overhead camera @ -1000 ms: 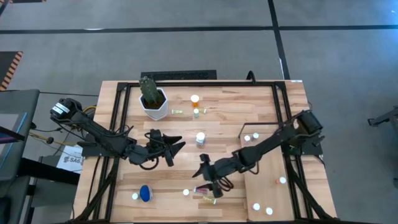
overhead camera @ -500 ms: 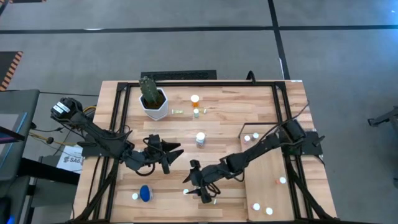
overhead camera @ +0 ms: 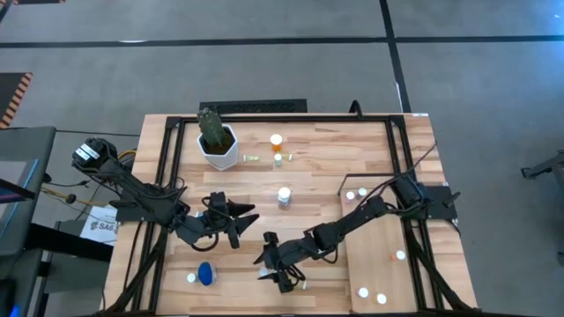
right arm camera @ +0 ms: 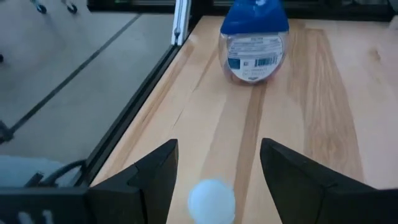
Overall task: Pick and place medicine bottles onto shelf by color
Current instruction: Put the yellow pill bottle on the shelf
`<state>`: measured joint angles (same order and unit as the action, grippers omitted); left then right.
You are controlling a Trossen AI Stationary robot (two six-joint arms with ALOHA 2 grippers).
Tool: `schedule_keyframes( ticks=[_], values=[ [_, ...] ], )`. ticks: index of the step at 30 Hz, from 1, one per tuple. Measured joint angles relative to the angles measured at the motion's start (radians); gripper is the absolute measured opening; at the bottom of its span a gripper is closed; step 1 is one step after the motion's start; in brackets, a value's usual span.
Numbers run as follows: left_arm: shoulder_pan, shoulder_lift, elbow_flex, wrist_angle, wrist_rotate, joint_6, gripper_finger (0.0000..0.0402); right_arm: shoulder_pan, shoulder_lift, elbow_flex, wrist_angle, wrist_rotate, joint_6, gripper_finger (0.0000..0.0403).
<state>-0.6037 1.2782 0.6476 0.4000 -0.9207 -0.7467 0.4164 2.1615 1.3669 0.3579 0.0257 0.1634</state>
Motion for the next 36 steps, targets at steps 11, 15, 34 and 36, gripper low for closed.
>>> schedule_keyframes(
  ticks=[11, 15, 34, 36],
  values=[
    [0.0, 0.0, 0.0, -0.013, -0.01, 0.0, 0.0183, 0.001, 0.004, -0.002, -0.077, -0.001, 0.03, 0.025],
    [0.0, 0.0, 0.0, -0.016, -0.01, -0.001, 0.0183, 0.002, 0.004, -0.002, -0.119, -0.001, 0.039, 0.025],
    [0.0, 0.0, 0.0, -0.028, -0.029, -0.003, 0.0183, 0.003, 0.001, -0.001, -0.138, -0.025, 0.04, 0.0132],
    [0.0, 0.0, 0.0, -0.028, -0.029, -0.003, 0.0183, 0.002, -0.005, -0.001, -0.152, -0.053, 0.04, 0.012]
  ],
)
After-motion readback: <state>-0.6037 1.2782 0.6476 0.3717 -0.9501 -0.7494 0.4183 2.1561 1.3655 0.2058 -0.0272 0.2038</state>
